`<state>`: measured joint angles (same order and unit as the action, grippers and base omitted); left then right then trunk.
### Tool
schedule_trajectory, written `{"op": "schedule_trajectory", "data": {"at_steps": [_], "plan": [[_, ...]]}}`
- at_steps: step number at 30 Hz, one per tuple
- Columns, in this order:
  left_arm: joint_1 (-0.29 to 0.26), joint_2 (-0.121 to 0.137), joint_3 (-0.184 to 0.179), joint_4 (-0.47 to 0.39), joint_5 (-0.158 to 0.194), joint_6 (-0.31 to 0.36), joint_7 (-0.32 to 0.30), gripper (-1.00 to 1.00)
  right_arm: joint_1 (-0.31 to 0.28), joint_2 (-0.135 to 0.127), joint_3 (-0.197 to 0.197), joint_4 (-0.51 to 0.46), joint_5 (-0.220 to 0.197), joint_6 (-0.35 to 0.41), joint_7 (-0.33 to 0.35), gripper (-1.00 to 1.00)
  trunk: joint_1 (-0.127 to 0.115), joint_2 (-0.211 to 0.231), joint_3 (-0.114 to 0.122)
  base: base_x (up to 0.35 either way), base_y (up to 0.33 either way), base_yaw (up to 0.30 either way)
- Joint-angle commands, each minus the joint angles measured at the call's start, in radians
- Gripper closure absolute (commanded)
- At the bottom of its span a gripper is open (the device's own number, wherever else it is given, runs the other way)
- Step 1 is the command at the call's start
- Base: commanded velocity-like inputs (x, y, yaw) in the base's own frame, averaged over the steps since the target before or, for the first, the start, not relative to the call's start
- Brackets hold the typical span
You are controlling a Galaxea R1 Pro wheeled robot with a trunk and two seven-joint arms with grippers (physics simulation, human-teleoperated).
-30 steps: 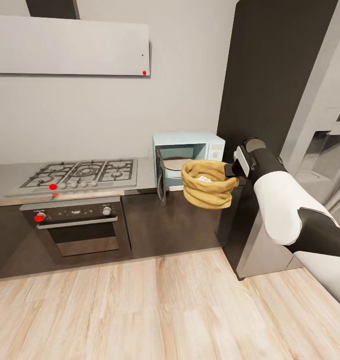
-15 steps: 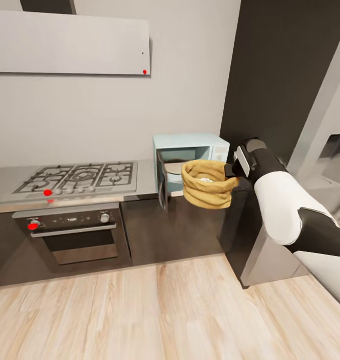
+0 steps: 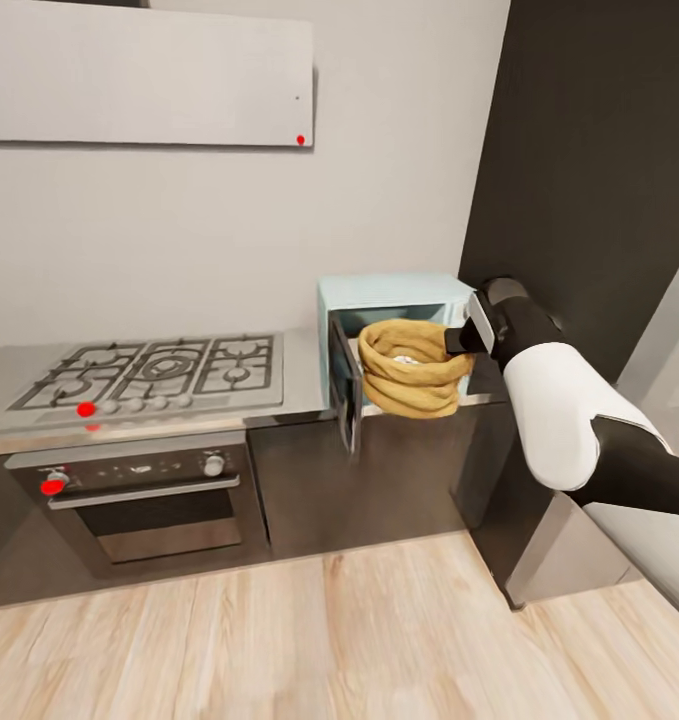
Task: In the kitchen, take the popcorn bag from the countertop, put it into the microwave, and heat it until the popcorn is cooked so the cooked popcorn ends up inside the bag.
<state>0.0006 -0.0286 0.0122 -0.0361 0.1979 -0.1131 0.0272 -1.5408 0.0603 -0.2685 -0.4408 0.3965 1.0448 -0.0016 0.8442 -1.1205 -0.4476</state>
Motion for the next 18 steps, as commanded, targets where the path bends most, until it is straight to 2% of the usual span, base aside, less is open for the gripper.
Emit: {"op": "schedule_trajectory", "data": {"at_steps": [1, 4, 9, 18], "plan": [[0.000, 0.000, 0.000, -0.001, 0.005, -0.002, 0.002, -1.00, -0.001, 0.000, -0.007, -0.001, 0.003, 0.002, 0.000, 1.00, 0.001, 0.000, -0.001, 0.320, 0.028, 0.000], [0.001, 0.000, 0.003, -0.001, 0.003, -0.005, 0.002, -1.00, -0.001, -0.002, -0.006, -0.001, 0.004, 0.002, -0.001, 1.00, 0.001, 0.000, -0.001, 0.164, 0.008, 0.000], [0.002, 0.002, 0.005, -0.004, 0.003, -0.008, 0.001, -1.00, 0.001, 0.007, -0.006, 0.011, 0.006, 0.002, -0.003, 1.00, 0.001, -0.001, -0.001, 0.016, 0.001, 0.000], [0.002, 0.001, 0.004, -0.004, 0.003, -0.007, 0.001, -1.00, 0.001, 0.001, -0.006, 0.057, 0.008, 0.002, -0.002, 1.00, 0.001, -0.001, -0.001, 0.026, 0.000, 0.000]]}}
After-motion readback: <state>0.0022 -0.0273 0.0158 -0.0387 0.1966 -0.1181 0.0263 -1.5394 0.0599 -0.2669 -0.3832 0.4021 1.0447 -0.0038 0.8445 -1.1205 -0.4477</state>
